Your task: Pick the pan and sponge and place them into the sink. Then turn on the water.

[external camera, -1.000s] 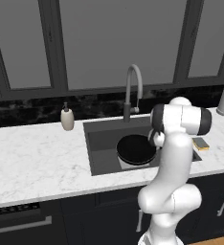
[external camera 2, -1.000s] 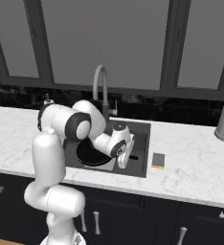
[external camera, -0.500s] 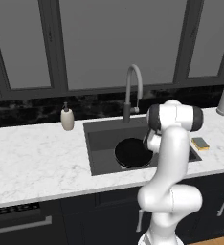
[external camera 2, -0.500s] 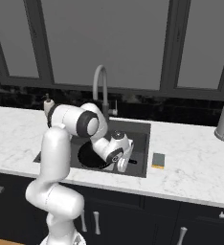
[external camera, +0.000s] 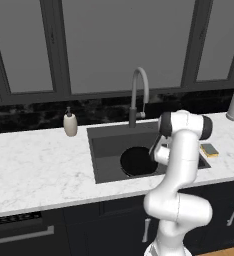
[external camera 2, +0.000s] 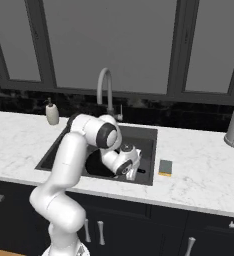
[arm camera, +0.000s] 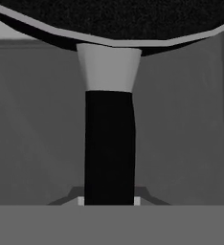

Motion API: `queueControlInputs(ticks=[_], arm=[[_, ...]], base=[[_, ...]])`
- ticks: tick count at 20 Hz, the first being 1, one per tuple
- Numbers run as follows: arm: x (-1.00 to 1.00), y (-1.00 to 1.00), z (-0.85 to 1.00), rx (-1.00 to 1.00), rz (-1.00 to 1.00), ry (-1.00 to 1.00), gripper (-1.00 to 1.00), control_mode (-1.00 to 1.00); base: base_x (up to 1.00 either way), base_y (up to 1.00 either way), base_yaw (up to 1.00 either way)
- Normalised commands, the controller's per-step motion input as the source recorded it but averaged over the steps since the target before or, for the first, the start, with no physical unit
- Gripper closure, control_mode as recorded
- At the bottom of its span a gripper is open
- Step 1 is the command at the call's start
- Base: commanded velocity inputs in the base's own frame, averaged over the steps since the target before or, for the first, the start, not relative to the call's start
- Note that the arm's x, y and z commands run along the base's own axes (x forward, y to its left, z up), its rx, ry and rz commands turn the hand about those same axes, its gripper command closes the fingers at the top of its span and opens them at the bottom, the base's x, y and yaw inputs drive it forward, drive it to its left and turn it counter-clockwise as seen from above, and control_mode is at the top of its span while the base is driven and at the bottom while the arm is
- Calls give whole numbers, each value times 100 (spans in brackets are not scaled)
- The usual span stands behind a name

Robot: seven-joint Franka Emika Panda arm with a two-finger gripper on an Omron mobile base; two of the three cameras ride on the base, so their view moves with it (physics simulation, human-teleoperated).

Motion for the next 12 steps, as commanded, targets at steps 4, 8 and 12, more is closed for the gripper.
queueControlInputs(ticks=[4,8,12], arm=[[51,-11,0,0,0,0,100,-100],[40,-4,0,0,0,0,100,-100],[20,17,0,-2,0,8,100,-100]], base=[[0,0,0],[0,0,0],[0,0,0]])
